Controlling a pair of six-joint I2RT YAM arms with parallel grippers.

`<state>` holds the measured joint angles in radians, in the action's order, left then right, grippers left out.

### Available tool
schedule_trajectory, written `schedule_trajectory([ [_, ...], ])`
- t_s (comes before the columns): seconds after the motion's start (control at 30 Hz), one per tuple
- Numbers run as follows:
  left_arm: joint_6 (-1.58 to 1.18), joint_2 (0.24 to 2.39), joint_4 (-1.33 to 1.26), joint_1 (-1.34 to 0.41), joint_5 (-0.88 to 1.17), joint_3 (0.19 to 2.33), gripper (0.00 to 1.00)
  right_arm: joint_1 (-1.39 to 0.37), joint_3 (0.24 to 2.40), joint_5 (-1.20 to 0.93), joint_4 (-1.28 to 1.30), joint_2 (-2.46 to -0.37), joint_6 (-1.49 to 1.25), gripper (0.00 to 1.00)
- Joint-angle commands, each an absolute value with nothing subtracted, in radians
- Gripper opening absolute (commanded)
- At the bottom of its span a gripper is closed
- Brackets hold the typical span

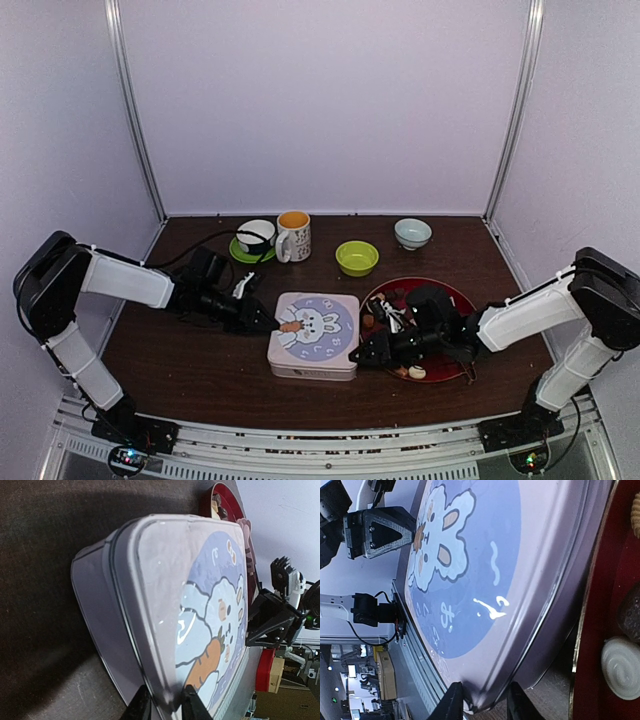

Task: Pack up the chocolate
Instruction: Press the box lid onto the packing box.

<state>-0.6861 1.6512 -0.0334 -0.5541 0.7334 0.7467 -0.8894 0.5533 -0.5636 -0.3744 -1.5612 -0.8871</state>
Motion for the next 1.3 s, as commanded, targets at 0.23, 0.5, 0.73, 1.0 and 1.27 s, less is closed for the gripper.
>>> schedule_trajectory([
  [0.23, -0.653, 1.661, -0.029, -0.572, 0.701, 0.789, 0.23, -0.913, 0.497, -0.615, -0.595, -1.688, -0.982, 0.23],
  [0.5, -0.618, 1.643, 0.035, -0.569, 0.66, 0.818, 0.29, -1.023, 0.708, -0.606, -0.262, -1.644, -0.789, 0.32],
  [0.73, -0.629, 1.646, 0.075, -0.549, 0.568, 0.876, 0.38, -0.976, 0.723, -0.55, -0.14, -1.548, -0.737, 0.41],
  [1.0, -0.632, 1.576, 0.107, -0.53, 0.521, 0.913, 0.59, -0.851, 0.782, -0.509, 0.029, -1.462, -0.602, 0.49],
  [1.27, -0.617, 1.427, 0.256, -0.536, 0.546, 0.871, 0.6, -0.718, 0.965, -0.463, 0.104, -1.599, -0.492, 0.63],
])
